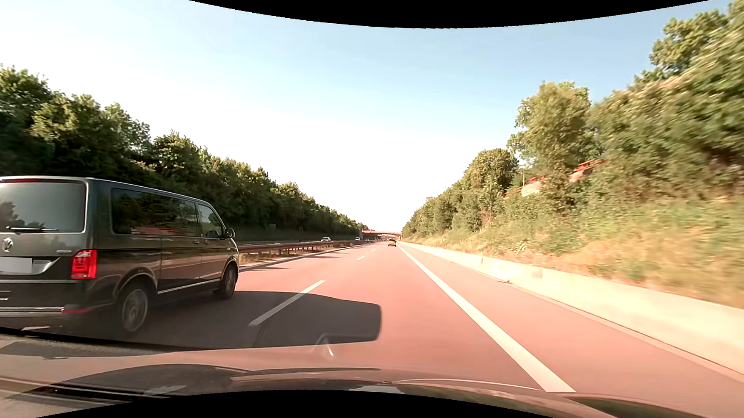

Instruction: Follow the waypoints while adhering to traffic rules and regulations

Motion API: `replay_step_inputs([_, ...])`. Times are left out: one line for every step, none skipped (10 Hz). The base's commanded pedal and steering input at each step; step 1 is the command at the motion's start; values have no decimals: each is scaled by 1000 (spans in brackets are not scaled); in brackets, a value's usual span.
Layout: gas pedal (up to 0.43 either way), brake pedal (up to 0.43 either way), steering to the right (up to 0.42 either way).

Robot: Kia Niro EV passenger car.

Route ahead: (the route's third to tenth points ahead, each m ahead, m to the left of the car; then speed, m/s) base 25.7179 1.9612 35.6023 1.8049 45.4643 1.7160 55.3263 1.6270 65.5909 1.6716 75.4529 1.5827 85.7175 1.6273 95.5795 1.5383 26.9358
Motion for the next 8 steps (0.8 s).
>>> replay_step_inputs([248, 6, 1])
replay_step_inputs([248, 6, 1])
replay_step_inputs([248, 6, 1])
replay_step_inputs([248, 6, 1])
replay_step_inputs([248, 6, 1])
replay_step_inputs([248, 6, 1])
replay_step_inputs([248, 6, 0])
replay_step_inputs([248, 6, 1])
